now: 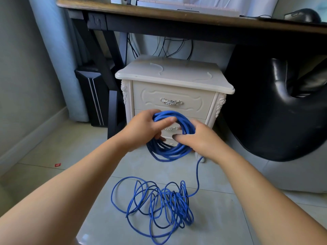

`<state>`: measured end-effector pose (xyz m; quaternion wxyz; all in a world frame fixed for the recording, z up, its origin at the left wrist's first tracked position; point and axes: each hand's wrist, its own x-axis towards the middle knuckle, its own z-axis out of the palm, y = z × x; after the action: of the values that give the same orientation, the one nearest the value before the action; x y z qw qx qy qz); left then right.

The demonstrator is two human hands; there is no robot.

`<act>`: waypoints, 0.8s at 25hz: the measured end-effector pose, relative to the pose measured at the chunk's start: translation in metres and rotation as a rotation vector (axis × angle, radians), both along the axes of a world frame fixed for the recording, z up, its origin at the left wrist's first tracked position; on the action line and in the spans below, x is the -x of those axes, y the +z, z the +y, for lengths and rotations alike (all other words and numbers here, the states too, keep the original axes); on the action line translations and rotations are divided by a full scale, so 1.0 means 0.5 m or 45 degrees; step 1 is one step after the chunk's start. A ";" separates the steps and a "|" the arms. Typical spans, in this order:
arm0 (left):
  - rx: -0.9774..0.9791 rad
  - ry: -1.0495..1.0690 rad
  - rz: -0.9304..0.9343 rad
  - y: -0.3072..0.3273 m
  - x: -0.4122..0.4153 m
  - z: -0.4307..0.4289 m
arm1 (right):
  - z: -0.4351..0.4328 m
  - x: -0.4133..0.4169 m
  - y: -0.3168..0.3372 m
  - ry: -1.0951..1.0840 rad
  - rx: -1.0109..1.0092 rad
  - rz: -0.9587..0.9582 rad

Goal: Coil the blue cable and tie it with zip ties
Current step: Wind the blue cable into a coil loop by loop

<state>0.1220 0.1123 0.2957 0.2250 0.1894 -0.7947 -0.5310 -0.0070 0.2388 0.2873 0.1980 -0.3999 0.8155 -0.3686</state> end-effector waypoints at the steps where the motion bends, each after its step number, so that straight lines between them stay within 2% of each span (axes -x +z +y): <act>1: -0.098 0.048 0.059 0.001 0.000 -0.003 | 0.006 0.002 0.000 0.032 -0.016 -0.164; 7: -0.567 0.247 0.286 -0.006 0.018 -0.017 | 0.022 -0.004 0.009 0.174 -0.065 -0.668; 11: -0.644 0.201 0.230 -0.014 0.034 -0.001 | 0.018 0.012 0.005 0.048 0.304 -0.962; 17: -0.638 0.331 0.239 -0.016 0.042 0.034 | -0.007 -0.031 0.001 -0.178 0.806 -1.145; 20: -0.615 0.375 0.240 -0.028 0.042 0.054 | -0.016 -0.035 0.001 -0.309 0.859 -0.994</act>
<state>0.1008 0.1392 0.2815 0.3208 0.3006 -0.5851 -0.6815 0.0103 0.2310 0.2880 0.3033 -0.1770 0.5577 -0.7521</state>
